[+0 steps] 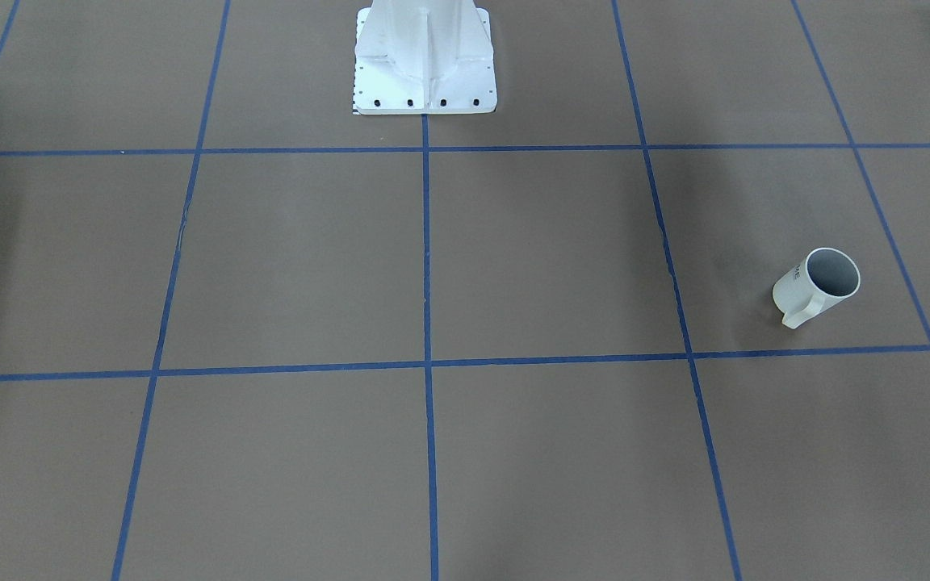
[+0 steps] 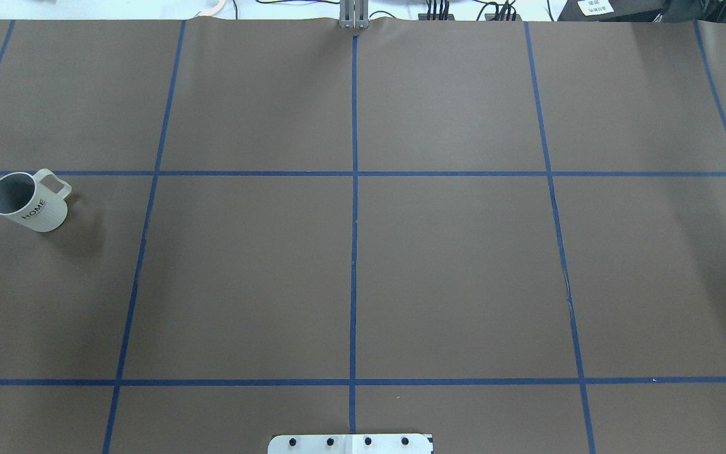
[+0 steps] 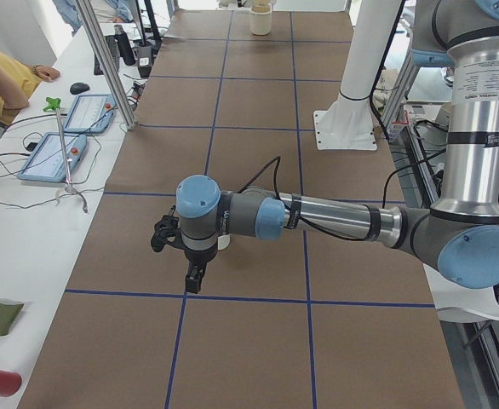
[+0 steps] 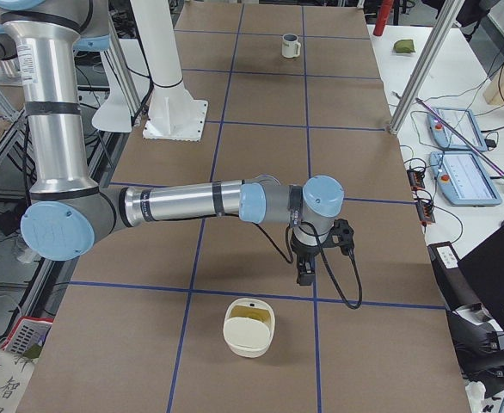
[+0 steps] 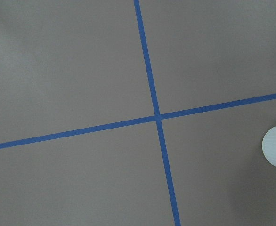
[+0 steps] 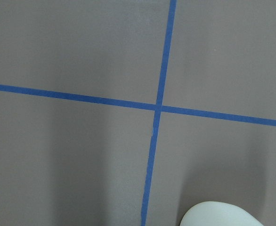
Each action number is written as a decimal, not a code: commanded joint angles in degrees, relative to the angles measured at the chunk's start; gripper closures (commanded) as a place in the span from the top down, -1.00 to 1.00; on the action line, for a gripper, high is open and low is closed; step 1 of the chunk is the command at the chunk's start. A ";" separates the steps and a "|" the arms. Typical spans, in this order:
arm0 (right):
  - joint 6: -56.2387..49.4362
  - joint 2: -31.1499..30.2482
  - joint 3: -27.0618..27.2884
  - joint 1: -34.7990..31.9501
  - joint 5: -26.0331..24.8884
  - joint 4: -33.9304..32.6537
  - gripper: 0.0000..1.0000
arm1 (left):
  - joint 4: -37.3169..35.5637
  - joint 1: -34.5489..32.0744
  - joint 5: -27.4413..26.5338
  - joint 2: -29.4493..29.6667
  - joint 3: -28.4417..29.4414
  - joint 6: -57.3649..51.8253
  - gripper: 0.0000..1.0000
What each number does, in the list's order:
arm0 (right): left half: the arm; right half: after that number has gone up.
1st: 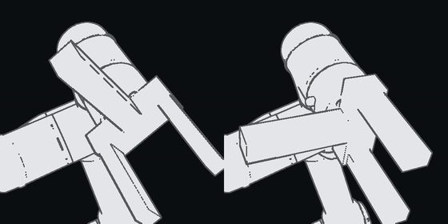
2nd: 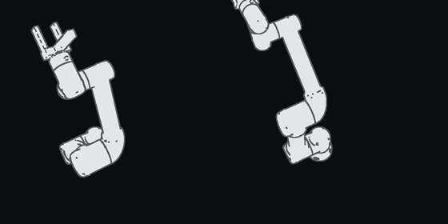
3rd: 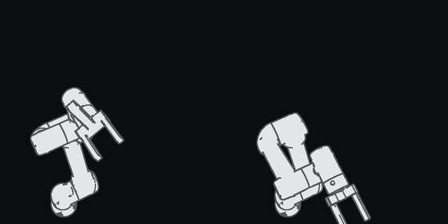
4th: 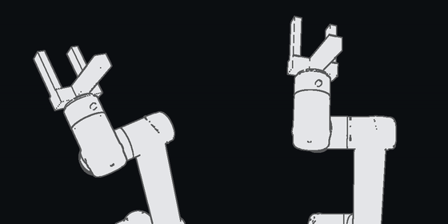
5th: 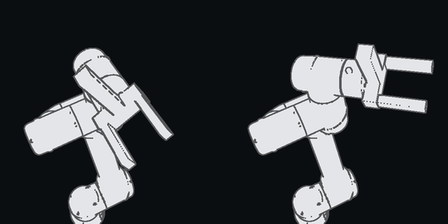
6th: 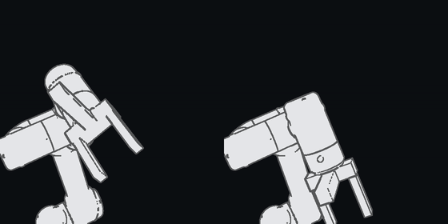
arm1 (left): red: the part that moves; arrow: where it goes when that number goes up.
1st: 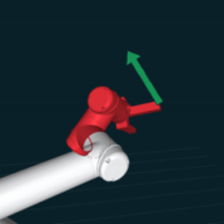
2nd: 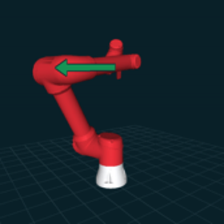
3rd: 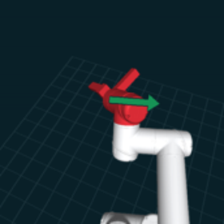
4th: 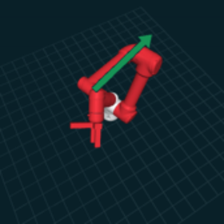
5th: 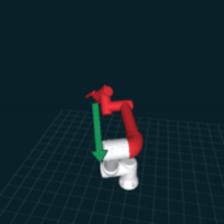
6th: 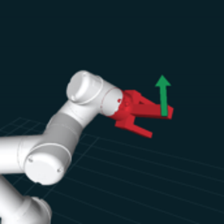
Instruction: Left arm hands cup to right arm to dump lemon
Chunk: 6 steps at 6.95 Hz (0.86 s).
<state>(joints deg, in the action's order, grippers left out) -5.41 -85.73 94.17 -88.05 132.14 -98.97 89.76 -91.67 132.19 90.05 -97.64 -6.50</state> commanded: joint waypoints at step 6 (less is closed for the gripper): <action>-0.13 -1.35 0.84 0.07 0.31 2.88 1.00 | 1.21 0.00 0.00 -0.23 -0.53 0.00 1.00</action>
<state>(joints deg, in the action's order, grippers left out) -5.53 -86.25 94.88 -87.98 132.36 -98.01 90.96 -91.67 132.19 89.84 -98.10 -6.54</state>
